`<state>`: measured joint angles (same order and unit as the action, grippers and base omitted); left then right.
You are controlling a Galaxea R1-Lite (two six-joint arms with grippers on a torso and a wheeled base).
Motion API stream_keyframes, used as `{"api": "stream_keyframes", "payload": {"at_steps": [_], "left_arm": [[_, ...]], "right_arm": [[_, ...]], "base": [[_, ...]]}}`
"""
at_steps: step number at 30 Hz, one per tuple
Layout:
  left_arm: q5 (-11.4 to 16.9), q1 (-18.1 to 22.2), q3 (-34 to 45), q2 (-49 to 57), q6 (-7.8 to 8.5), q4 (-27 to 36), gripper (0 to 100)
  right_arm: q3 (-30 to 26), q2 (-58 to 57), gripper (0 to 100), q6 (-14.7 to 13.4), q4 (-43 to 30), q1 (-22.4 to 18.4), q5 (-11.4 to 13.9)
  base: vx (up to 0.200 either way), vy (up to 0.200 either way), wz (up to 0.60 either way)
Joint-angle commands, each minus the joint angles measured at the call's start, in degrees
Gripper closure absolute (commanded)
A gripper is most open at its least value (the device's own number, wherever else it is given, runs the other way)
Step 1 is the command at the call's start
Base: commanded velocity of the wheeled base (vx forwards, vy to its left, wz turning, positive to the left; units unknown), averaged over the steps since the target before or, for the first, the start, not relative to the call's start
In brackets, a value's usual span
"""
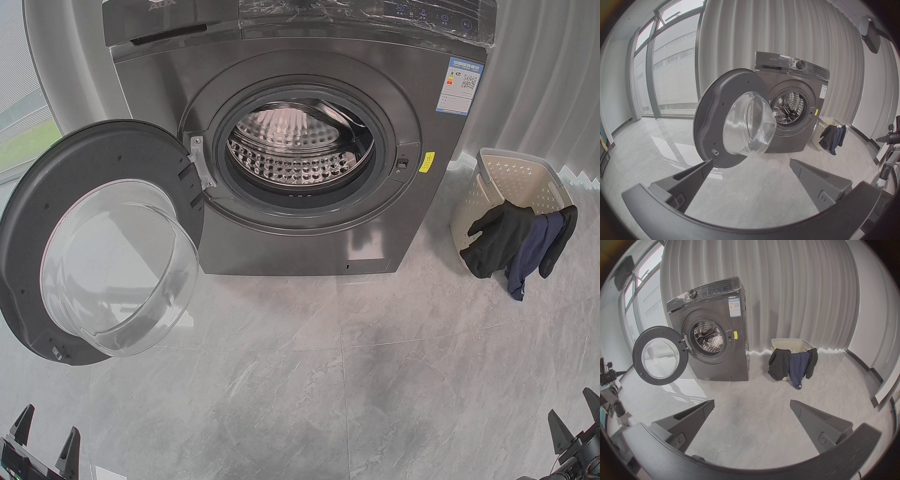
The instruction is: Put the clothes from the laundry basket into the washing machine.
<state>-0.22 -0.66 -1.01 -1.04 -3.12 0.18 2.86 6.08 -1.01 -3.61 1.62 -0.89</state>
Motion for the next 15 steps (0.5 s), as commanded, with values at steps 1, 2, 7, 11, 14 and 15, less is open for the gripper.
{"api": "stream_keyframes", "payload": {"at_steps": [1, 2, 7, 11, 14, 15], "left_arm": [[0.0, 0.0, 0.9, 0.9, -0.04, 0.0, 0], [0.0, 0.0, 0.9, 0.9, 0.04, 0.0, 0], [0.0, 0.0, 0.9, 0.9, 0.04, 0.0, 0], [0.0, 0.0, 0.9, 0.9, -0.13, 0.0, 0], [0.0, 0.0, 0.9, 0.9, -0.13, 0.0, 0], [0.0, 0.0, 0.9, 0.9, -0.13, 0.0, 0]], "right_arm": [[-2.1, -6.1, 0, 1.1, 1.5, -1.8, -0.5], [-2.1, -6.1, 0, 0.8, 1.5, -1.8, -0.4], [-2.1, -6.1, 0, 1.2, 1.5, -1.8, -0.4], [-2.1, -6.1, 0, 1.2, 1.5, -1.8, -0.4], [-2.1, -6.1, 0, 1.2, 1.5, -1.8, -0.4], [-2.1, -6.1, 0, 1.2, 1.5, -1.8, -0.4]], "base": [[0.000, -0.200, 0.00], [0.000, -0.200, 0.00], [0.000, -0.200, 0.00], [0.000, -0.200, 0.00], [0.000, -0.200, 0.00], [0.000, -0.200, 0.00]]}}
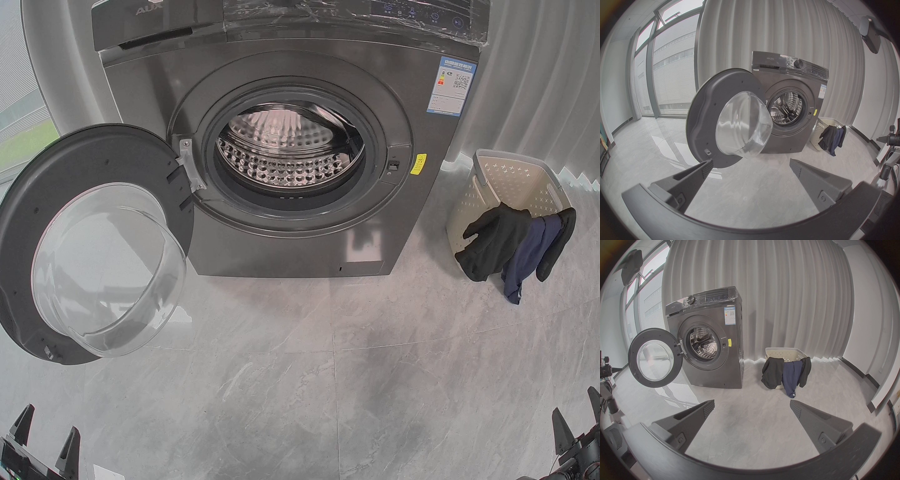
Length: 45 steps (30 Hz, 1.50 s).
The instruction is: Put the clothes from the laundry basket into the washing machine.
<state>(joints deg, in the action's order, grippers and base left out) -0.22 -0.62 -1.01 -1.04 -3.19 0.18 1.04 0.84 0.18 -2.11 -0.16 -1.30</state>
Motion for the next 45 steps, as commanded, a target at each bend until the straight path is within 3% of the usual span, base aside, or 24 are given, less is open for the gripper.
{"api": "stream_keyframes", "payload": {"at_steps": [1, 30, 36, 45], "left_arm": [[0.0, 0.0, 0.9, 0.9, -0.06, 0.0, 0], [0.0, 0.0, 0.9, 0.9, 0.12, 0.0, 0], [0.0, 0.0, 0.9, 0.9, 0.03, 0.0, 0], [0.0, -0.1, 0.9, 0.9, -0.15, 0.0, 0]], "right_arm": [[-0.2, -0.8, 0, 0.0, 0.0, 0.0, 0.0], [-0.2, -0.8, 0, -0.1, 0.0, 0.0, -0.1], [-0.2, -0.8, 0, -0.1, 0.0, 0.0, -0.1], [-0.2, -0.8, 0, -0.1, 0.0, 0.0, 0.0]], "base": [[0.000, -0.200, 0.00], [0.000, -0.200, 0.00], [0.000, 0.000, 0.00], [0.200, 0.000, 0.00]]}}
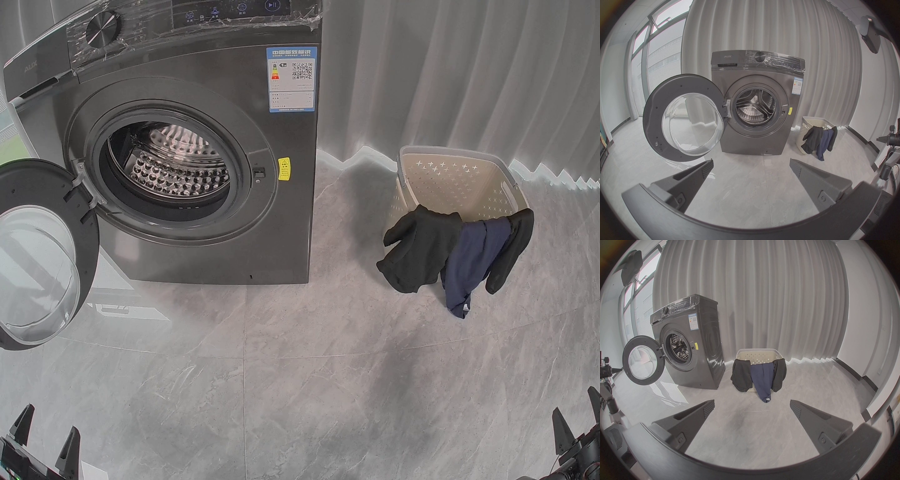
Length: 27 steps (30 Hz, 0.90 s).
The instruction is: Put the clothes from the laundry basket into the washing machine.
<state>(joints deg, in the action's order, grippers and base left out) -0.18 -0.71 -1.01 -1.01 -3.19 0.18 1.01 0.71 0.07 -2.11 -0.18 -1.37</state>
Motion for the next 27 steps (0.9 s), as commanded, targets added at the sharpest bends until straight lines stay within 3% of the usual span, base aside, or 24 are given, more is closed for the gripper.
{"api": "stream_keyframes", "payload": {"at_steps": [1, 9, 27], "left_arm": [[-0.1, 0.0, 0.9, 0.8, -0.15, 0.0, 0], [-0.1, 0.1, 0.9, 0.8, -0.06, 0.0, 0], [-0.1, 0.1, 0.9, 0.9, -0.23, 0.0, 0]], "right_arm": [[-0.2, -0.7, 0, 0.0, 0.0, 0.0, 0.0], [-0.2, -0.7, 0, 0.0, 0.0, 0.0, 0.0], [-0.2, -0.7, 0, 0.0, 0.0, 0.0, 0.0]], "base": [[0.200, 0.000, 0.00], [0.050, 0.000, 0.00], [0.000, -0.200, 0.00]]}}
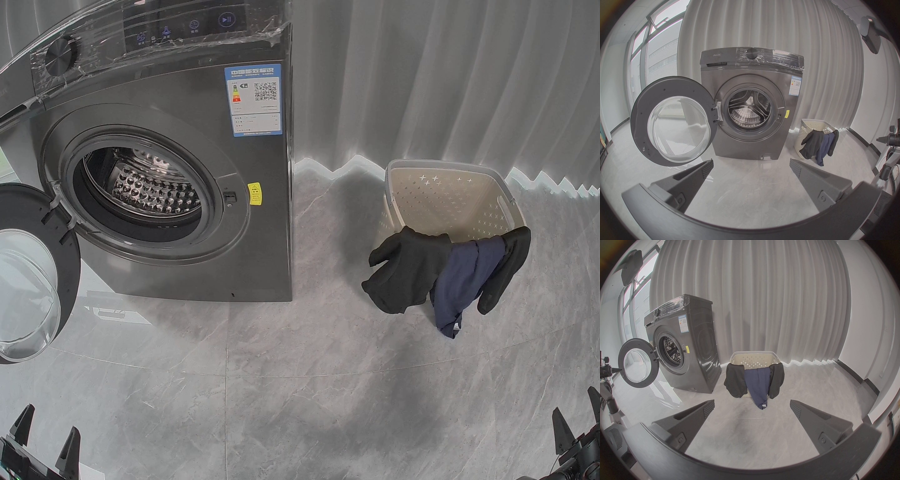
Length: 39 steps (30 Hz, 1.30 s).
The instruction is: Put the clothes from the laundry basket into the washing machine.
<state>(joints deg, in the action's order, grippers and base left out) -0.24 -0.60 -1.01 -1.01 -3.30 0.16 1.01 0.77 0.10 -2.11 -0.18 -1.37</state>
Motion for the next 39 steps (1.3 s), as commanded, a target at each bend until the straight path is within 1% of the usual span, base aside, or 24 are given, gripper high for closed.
{"api": "stream_keyframes", "payload": {"at_steps": [1, 15, 21, 30, 36, 39], "left_arm": [[0.0, 0.0, 0.9, 0.8, -0.12, 0.0, 0], [0.0, 0.0, 0.9, 0.9, -0.12, 0.0, 0], [0.0, 0.0, 0.9, 0.8, -0.12, 0.0, 0], [0.0, 0.0, 0.9, 0.8, -0.12, 0.0, 0], [0.0, 0.0, 0.9, 0.8, -0.12, 0.0, 0], [0.0, 0.0, 0.9, 0.8, -0.12, 0.0, 0]], "right_arm": [[-0.2, -0.8, 0, 0.0, 0.0, 0.0, 0.0], [-0.2, -0.8, 0, 0.0, 0.0, 0.0, 0.0], [-0.2, -0.8, 0, 0.0, 0.0, 0.0, 0.0], [-0.2, -0.8, 0, 0.0, 0.0, 0.0, 0.0], [-0.2, -0.8, 0, 0.1, 0.0, 0.0, 0.0], [-0.2, -0.8, 0, 0.0, 0.0, 0.0, 0.0]], "base": [[0.000, -0.200, 0.00], [0.000, -0.200, 0.00], [0.000, 0.000, 0.00], [0.200, 0.000, 0.00], [0.000, 0.000, 0.00], [0.000, -0.200, 0.00]]}}
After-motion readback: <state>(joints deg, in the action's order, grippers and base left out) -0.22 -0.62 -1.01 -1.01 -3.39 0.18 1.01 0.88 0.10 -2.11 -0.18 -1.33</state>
